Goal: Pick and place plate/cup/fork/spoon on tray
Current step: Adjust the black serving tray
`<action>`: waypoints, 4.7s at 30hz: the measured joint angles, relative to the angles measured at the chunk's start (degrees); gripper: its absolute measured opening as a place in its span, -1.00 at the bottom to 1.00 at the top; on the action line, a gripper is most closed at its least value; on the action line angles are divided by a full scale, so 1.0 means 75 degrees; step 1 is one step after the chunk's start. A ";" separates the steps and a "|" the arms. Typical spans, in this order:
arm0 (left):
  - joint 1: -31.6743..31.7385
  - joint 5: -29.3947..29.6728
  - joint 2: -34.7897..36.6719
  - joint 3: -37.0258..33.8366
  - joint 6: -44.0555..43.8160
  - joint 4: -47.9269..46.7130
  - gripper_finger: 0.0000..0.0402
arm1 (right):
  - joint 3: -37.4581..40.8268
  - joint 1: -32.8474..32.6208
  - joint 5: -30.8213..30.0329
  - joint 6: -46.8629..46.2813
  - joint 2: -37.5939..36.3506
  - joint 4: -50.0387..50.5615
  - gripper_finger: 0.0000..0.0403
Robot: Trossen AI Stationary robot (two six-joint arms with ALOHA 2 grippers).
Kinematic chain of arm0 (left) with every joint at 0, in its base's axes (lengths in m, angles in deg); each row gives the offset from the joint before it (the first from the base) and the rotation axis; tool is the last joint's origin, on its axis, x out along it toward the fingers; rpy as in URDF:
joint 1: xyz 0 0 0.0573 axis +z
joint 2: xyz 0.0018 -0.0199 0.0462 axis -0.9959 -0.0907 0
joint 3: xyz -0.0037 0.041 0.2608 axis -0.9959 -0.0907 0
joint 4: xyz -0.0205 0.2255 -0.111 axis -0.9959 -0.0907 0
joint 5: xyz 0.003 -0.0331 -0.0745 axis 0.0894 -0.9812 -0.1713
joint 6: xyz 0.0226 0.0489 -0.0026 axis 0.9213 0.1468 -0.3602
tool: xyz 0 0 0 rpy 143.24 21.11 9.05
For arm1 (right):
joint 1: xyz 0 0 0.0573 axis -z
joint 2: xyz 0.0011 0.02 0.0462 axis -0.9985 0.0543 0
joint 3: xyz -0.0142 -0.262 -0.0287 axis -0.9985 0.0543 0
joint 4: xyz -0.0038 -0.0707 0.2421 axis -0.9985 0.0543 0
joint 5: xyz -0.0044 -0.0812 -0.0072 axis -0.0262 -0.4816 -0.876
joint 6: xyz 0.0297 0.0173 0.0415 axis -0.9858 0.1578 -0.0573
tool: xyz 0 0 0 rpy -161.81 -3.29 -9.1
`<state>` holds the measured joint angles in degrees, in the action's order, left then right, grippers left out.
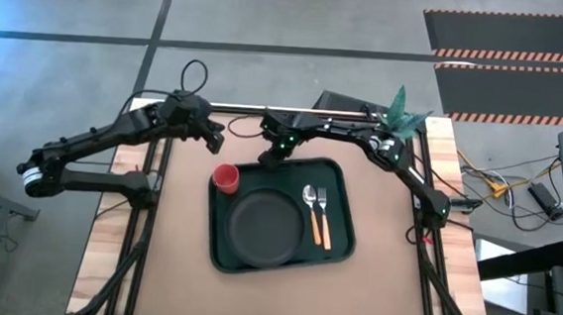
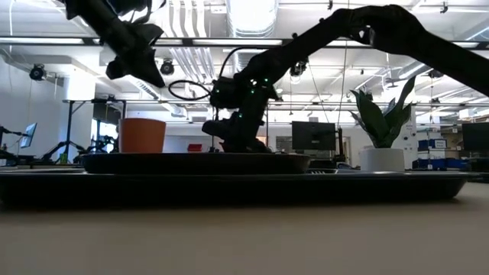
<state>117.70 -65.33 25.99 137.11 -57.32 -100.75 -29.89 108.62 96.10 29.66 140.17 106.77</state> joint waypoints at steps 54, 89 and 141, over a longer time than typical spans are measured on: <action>-0.0694 -0.0670 0.0203 -0.0160 0.0003 0.0935 -1.00 | 0.2651 0.0484 -0.1722 0.0312 -0.1689 0.3741 -0.96; -0.0694 -0.0653 0.0201 -0.0166 0.0003 0.0944 -1.00 | 0.3815 0.0692 -0.0747 -0.0100 -0.3282 -0.0061 -0.96; -0.0692 -0.0825 0.0195 -0.0178 0.0003 0.0848 -1.00 | 0.3591 -0.1006 -0.0897 -0.0712 -0.3576 0.0667 -0.96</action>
<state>112.51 -71.52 27.46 135.78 -57.30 -94.39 -2.96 101.08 89.38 24.32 113.35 111.77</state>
